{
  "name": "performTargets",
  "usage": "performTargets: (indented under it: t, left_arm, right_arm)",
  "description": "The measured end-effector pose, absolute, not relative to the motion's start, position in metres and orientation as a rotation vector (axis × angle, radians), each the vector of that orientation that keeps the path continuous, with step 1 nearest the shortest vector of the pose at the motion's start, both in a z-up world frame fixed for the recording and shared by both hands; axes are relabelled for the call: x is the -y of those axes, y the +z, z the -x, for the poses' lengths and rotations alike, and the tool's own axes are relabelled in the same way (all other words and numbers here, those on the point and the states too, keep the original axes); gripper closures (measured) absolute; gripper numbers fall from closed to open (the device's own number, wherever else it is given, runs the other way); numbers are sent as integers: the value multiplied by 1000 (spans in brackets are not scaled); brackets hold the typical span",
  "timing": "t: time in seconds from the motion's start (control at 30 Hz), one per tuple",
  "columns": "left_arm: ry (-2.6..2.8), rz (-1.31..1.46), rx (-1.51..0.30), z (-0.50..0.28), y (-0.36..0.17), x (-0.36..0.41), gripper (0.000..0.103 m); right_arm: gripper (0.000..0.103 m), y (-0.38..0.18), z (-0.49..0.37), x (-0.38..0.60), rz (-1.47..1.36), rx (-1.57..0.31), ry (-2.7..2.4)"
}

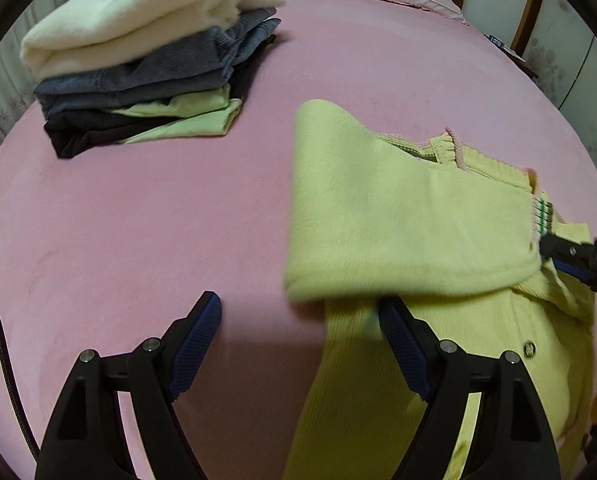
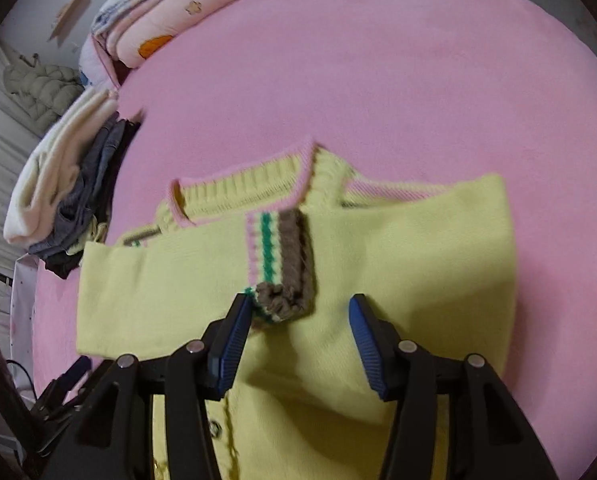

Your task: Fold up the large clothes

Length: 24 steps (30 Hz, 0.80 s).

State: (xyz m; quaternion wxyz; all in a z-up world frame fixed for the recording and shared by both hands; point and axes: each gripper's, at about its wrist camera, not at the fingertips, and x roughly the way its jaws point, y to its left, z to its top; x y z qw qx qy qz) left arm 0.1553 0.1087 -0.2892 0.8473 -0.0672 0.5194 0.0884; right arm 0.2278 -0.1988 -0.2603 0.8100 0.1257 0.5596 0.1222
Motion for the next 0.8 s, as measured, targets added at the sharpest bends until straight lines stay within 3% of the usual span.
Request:
performTargets:
  t: [0.03, 0.13, 0.27, 0.43, 0.6, 0.8]
  left_arm:
    - [190, 133, -1087, -159, -290, -107, 23]
    - [188, 127, -1075, -167, -290, -105, 40]
    - [146, 137, -1086, -171, -289, -101, 61]
    - [114, 108, -1092, -169, -291, -96, 62]
    - [112, 87, -1096, -171, -293, -90, 63]
    - [140, 127, -1075, -172, -288, -94, 71]
  right_arm:
    - [79, -259, -228, 193, -239, -1197, 285]
    - [90, -249, -225, 190, -175, -1161, 297]
    - [93, -226, -217, 209, -235, -1093, 318]
    - [93, -193, -201, 238, -191, -981, 250]
    - [91, -219, -205, 249, -172, -1043, 230]
    - [88, -245, -212, 235, -216, -1069, 235]
